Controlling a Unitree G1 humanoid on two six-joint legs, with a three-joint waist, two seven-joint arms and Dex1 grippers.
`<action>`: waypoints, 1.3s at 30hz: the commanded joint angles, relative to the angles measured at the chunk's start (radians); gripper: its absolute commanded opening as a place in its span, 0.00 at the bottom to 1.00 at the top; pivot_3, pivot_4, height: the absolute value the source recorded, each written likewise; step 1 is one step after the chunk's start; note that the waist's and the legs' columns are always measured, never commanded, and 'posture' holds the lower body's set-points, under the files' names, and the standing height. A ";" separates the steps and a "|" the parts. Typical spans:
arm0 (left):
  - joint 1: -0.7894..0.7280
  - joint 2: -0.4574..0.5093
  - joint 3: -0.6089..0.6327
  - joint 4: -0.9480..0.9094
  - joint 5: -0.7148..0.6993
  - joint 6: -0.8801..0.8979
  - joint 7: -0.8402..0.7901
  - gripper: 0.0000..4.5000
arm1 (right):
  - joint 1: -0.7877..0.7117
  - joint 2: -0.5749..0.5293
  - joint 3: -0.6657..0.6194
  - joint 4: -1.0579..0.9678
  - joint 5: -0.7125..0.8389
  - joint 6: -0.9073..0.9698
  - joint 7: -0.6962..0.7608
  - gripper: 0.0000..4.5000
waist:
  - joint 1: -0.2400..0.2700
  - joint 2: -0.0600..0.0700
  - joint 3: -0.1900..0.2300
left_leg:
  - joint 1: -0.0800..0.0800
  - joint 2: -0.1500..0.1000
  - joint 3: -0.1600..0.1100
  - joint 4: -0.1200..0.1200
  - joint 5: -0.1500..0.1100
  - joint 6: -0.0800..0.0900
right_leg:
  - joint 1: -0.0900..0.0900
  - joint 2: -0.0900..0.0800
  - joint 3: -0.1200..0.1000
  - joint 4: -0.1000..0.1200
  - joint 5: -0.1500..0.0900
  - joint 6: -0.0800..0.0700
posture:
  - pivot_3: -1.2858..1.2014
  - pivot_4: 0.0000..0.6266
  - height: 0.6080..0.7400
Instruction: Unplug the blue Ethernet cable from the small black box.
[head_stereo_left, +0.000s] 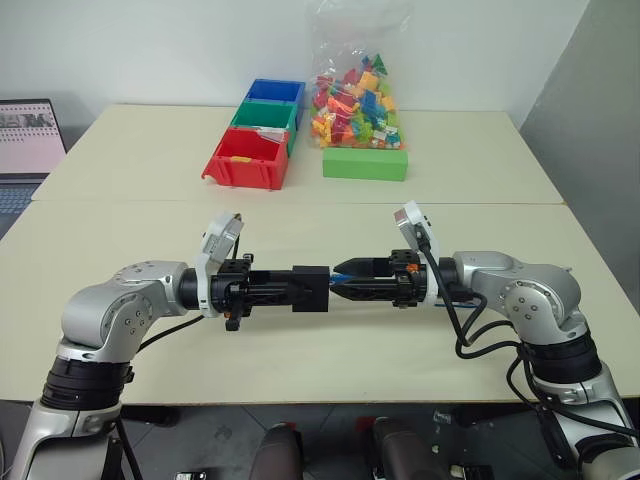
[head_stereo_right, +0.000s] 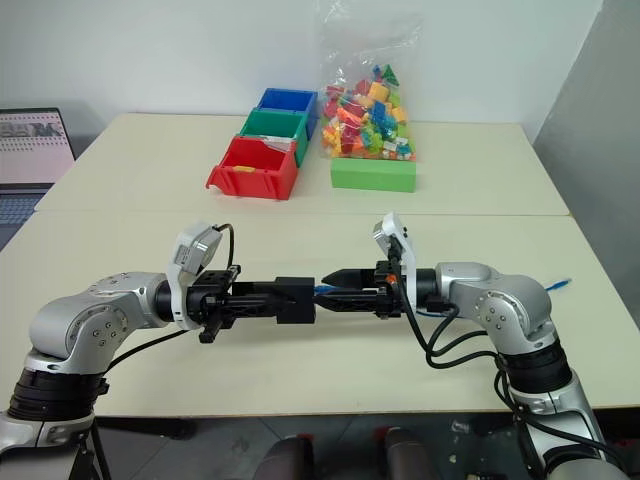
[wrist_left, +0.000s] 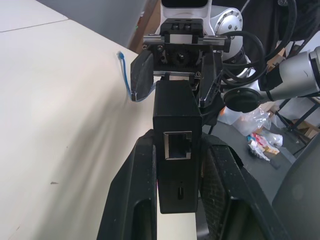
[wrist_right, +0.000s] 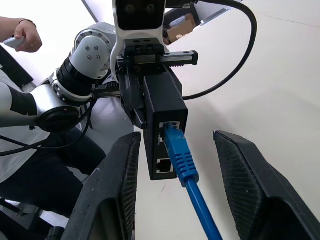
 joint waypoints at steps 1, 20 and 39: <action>-0.007 0.004 0.013 -0.024 -0.004 -0.015 -0.003 0.17 | -0.014 -0.013 -0.001 -0.018 -0.014 -0.021 0.026 0.45 | 0.000 0.000 0.000 | 0.000 0.000 0.000 0.000 0.000 0.000 | 0.000 0.000 0.000 0.000 0.000 0.000 | 0.52 0.24 1.00; 0.018 0.036 -0.006 -0.046 0.011 -0.022 -0.059 0.17 | -0.047 -0.031 -0.012 0.020 0.016 0.041 0.098 0.01 | -0.001 0.000 0.000 | 0.000 0.000 0.000 0.000 0.000 0.000 | 0.000 0.000 0.000 0.000 0.000 0.000 | 0.52 0.24 1.00; 0.044 0.036 0.049 -0.003 0.002 -0.023 0.001 0.17 | -0.021 -0.081 -0.052 -0.002 0.060 0.093 0.099 0.01 | -0.003 0.000 0.000 | 0.000 0.000 0.000 0.000 0.000 0.000 | 0.000 0.000 0.000 -0.001 0.000 0.000 | 0.52 0.24 1.00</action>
